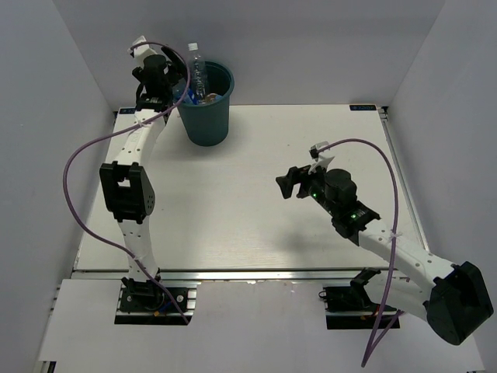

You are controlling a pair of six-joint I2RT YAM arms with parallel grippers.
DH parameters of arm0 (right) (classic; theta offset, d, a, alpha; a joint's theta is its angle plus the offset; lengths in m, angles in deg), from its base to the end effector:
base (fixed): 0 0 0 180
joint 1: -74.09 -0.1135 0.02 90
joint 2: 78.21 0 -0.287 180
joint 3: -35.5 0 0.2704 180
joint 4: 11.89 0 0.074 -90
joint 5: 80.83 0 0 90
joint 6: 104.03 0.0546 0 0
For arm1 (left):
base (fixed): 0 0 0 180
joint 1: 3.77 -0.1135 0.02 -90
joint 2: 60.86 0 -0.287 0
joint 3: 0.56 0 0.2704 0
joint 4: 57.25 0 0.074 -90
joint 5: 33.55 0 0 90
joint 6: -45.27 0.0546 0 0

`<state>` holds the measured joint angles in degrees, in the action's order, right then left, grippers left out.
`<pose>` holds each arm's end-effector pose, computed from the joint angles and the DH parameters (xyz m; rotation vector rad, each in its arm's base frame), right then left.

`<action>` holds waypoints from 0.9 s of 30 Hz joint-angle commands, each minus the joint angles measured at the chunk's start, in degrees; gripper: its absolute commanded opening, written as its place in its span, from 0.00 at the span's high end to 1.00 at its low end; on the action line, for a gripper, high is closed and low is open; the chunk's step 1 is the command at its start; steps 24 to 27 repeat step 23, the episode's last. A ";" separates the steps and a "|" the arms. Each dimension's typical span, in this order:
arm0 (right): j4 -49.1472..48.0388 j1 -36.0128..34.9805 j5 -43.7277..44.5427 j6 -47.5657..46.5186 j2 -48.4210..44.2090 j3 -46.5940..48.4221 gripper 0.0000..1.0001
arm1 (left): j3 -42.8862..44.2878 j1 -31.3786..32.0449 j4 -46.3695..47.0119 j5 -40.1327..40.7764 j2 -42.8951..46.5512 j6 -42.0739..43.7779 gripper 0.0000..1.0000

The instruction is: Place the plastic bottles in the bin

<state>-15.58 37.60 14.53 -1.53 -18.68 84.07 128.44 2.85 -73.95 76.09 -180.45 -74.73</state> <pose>0.2179 0.1548 0.2932 -0.2893 1.7042 0.5570 0.5513 -0.0455 0.3914 -0.5892 1.5883 -0.1879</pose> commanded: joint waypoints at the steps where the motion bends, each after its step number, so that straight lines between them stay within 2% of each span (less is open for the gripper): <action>1: -0.98 0.89 -0.18 2.26 -1.61 -0.33 0.11 | 2.82 0.16 -1.56 -3.64 4.10 0.82 0.02; 6: -0.45 2.82 1.22 6.31 -2.31 -0.68 0.11 | 7.57 0.16 -7.54 -2.67 5.85 3.18 0.02; 10: 1.22 4.23 2.63 8.77 -2.75 -0.33 0.11 | 7.04 0.16 -10.88 -3.29 9.98 4.42 0.02; 13: 2.97 4.23 5.44 10.09 -3.80 -0.06 0.11 | 1.70 0.07 -15.61 -0.05 16.04 4.34 0.02; 16: 3.68 4.23 6.50 10.62 -5.21 -0.50 0.11 | -13.47 0.07 -17.48 6.01 27.53 1.44 0.02; 17: 3.33 4.23 6.93 10.54 -6.08 -0.85 0.11 | -25.53 0.07 -16.69 7.50 35.14 -0.31 0.02; 18: 2.89 4.23 7.03 10.54 -6.44 -1.29 0.11 | -32.00 0.07 -15.47 9.35 39.04 -3.89 0.02; 21: 1.13 4.23 6.41 9.83 -7.32 -3.23 0.11 | -52.03 0.07 -8.53 8.32 50.37 -9.36 0.02; 23: 1.39 4.32 5.80 9.22 -7.76 -3.40 0.11 | -55.52 0.07 -9.38 5.68 52.35 -10.08 0.02; 27: 1.39 4.32 5.80 9.22 -7.76 -3.40 0.11 | -55.52 0.07 -9.38 5.68 52.35 -10.08 0.02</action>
